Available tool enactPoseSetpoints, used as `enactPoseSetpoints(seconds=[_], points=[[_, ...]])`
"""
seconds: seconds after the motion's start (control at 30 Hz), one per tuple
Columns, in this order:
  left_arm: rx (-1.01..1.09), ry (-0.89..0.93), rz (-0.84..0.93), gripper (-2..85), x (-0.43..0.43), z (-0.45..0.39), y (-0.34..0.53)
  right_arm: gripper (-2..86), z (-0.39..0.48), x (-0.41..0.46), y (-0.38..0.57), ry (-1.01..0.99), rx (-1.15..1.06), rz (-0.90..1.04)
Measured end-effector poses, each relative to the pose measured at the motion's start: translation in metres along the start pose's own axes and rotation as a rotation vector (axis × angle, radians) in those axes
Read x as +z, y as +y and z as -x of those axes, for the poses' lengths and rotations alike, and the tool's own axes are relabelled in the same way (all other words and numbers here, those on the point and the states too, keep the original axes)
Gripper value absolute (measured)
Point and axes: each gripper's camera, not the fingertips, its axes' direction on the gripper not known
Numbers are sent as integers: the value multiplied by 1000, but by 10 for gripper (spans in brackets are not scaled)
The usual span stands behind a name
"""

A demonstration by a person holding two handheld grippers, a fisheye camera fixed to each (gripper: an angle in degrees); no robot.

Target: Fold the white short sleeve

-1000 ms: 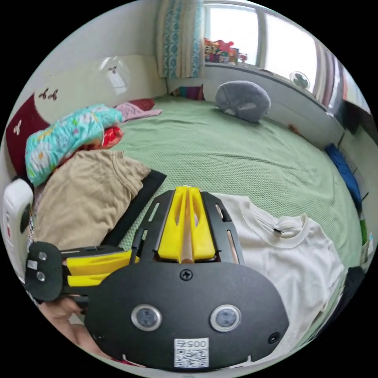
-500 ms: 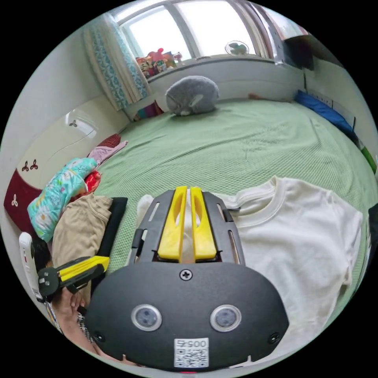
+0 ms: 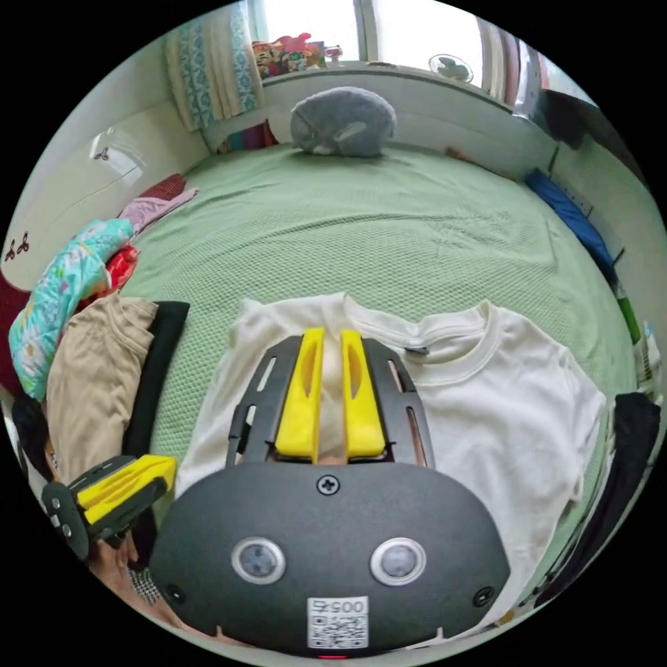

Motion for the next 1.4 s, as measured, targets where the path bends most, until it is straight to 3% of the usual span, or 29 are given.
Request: enactPoseSetpoints(seconds=[0.17,0.33,0.47,0.73,0.8,1.03,1.2,1.4], points=[[-9,141,-62,12,-8,9,5,62,4,-26,4,-278,-35,-171],[106,139,-25,61,0,-14,-3,78,27,-22,0,-186,-98,-144],[132,102,14,69,6,-23,-13,79,32,-27,-5,-287,-103,-159],[137,160,20,64,8,-13,-16,73,74,4,-40,-227,-233,52],[133,194,25,57,7,-9,-17,15,81,18,-55,-167,-258,135],[70,229,-41,25,-14,12,-12,-14,73,2,-96,-342,-199,128],[-16,189,5,19,-10,23,-12,-15,97,71,-104,-356,-229,341],[-75,215,-81,0,-32,34,-6,-11,62,19,-131,-494,-237,170]])
